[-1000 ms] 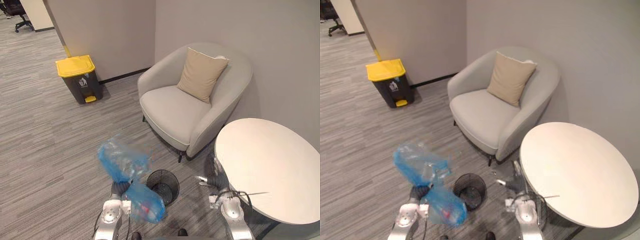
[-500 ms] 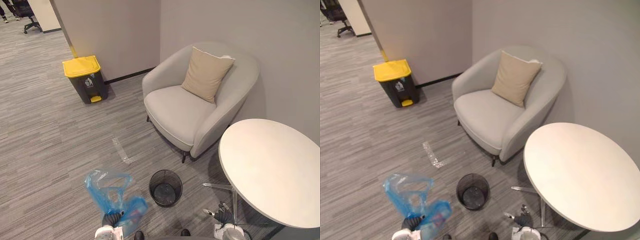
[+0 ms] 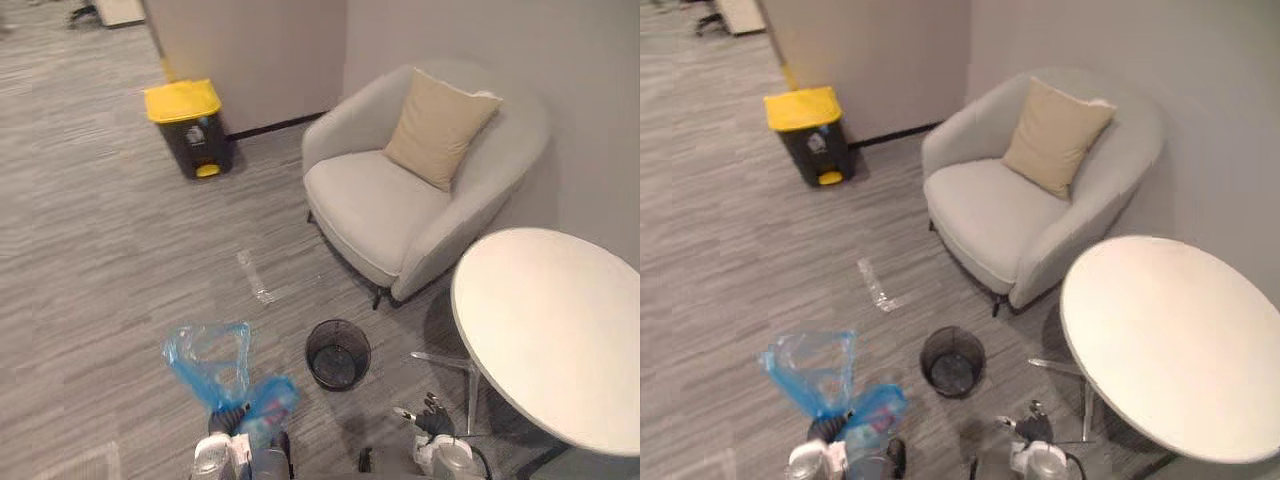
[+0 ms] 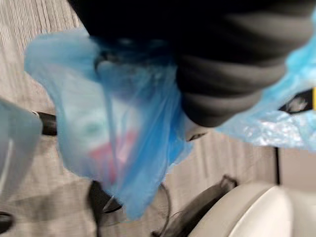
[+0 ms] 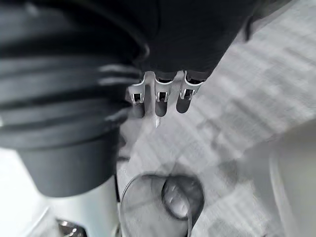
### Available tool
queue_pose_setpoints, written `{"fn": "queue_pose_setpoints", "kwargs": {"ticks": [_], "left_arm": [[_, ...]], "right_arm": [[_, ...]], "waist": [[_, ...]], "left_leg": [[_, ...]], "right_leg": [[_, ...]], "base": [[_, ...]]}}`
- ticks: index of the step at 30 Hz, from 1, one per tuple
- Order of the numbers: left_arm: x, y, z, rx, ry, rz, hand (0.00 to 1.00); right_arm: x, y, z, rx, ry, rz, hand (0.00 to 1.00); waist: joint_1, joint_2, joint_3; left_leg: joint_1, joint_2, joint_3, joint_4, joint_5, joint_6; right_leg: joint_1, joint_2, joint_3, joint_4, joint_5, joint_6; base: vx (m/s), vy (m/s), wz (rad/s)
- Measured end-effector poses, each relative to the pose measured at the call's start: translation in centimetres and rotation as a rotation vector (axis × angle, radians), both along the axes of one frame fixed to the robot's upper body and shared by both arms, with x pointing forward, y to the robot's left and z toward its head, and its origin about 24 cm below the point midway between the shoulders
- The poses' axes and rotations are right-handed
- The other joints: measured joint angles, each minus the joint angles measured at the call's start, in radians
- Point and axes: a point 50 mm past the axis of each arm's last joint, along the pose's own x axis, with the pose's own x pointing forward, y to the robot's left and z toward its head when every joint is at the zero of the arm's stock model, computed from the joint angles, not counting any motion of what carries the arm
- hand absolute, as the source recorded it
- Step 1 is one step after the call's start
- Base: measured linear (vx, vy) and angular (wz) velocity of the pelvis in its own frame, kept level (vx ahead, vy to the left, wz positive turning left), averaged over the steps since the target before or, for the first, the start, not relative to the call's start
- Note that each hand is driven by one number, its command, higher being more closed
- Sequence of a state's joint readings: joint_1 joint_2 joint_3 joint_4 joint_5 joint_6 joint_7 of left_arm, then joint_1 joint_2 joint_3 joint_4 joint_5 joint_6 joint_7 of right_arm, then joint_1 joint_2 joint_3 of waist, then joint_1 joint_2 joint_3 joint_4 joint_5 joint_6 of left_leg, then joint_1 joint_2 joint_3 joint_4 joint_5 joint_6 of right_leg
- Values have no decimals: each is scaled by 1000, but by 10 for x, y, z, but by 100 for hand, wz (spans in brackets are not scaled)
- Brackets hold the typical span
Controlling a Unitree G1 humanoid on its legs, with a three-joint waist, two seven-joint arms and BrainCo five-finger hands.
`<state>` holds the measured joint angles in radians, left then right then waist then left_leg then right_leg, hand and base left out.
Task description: Gather rubbish on tea table into small bin, then transfer packed bag to large trash can.
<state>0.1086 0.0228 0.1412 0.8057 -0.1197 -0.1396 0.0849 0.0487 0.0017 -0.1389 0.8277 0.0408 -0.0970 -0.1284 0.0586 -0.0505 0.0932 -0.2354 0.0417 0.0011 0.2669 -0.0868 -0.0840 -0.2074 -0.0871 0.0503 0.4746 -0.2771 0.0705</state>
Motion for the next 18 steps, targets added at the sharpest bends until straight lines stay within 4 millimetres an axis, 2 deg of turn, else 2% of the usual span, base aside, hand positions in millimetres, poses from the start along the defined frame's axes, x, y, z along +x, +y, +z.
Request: {"fn": "queue_pose_setpoints", "kwargs": {"ticks": [1,2,6,7,9,11,13,14,15,18], "left_arm": [[0,-8,-1,-21,0,1,100],[0,-13,-2,-36,1,1,100],[8,-22,1,-49,-21,-22,100],[11,-26,2,-56,-29,-30,100],[21,-32,5,-59,-51,-63,100],[22,-37,6,-63,-53,-96,100],[25,-37,7,-60,-60,-99,100],[24,-36,5,-57,-46,-102,100],[22,-34,3,-51,-35,-105,100],[9,-21,-4,-3,25,-135,100]], "right_arm": [[11,-1,6,-8,-40,4,0],[15,-2,10,-15,-64,0,0],[15,-2,10,-29,-61,-17,0],[15,-2,10,-30,-60,-23,0],[14,-4,9,-36,-55,-34,0],[10,-10,9,-53,-49,-50,0],[8,-11,8,-54,-42,-50,0],[5,-11,5,-51,-19,-50,0],[5,-12,3,-52,-9,-54,0],[1,-1,-4,-16,35,-37,0]], "waist": [[19,26,2],[21,38,8],[14,60,21],[-2,69,19],[-4,57,28],[-16,54,26],[-20,59,26],[-23,70,29],[-22,75,32],[-20,46,18]], "left_leg": [[-18,22,-13,-5,19,-14],[-25,32,-26,-22,37,-22],[-40,48,-62,-114,130,-38],[-45,68,-10,-150,134,-5],[-77,101,132,-29,105,10],[-54,120,241,95,25,32],[-13,133,286,100,-23,28],[14,135,296,71,-45,24],[39,127,294,20,-54,1],[76,60,286,-92,-8,22]], "right_leg": [[-1,20,-17,-49,13,-21],[-2,28,-37,-64,21,-32],[-2,36,-138,-78,35,-61],[-3,30,-184,-102,48,-78],[-3,-8,-247,-112,64,-92],[12,-50,-308,-129,78,-78],[23,-69,-343,-143,90,-61],[46,-67,-360,-167,101,-39],[64,-58,-362,-190,112,-20],[107,-74,-346,-305,164,8]], "base": [[-68,-144,20],[-86,-134,30],[-110,-131,71],[-135,-53,89],[-91,-24,88],[-60,33,93],[-53,130,71],[-59,196,51],[-66,224,43],[-33,180,21]]}}
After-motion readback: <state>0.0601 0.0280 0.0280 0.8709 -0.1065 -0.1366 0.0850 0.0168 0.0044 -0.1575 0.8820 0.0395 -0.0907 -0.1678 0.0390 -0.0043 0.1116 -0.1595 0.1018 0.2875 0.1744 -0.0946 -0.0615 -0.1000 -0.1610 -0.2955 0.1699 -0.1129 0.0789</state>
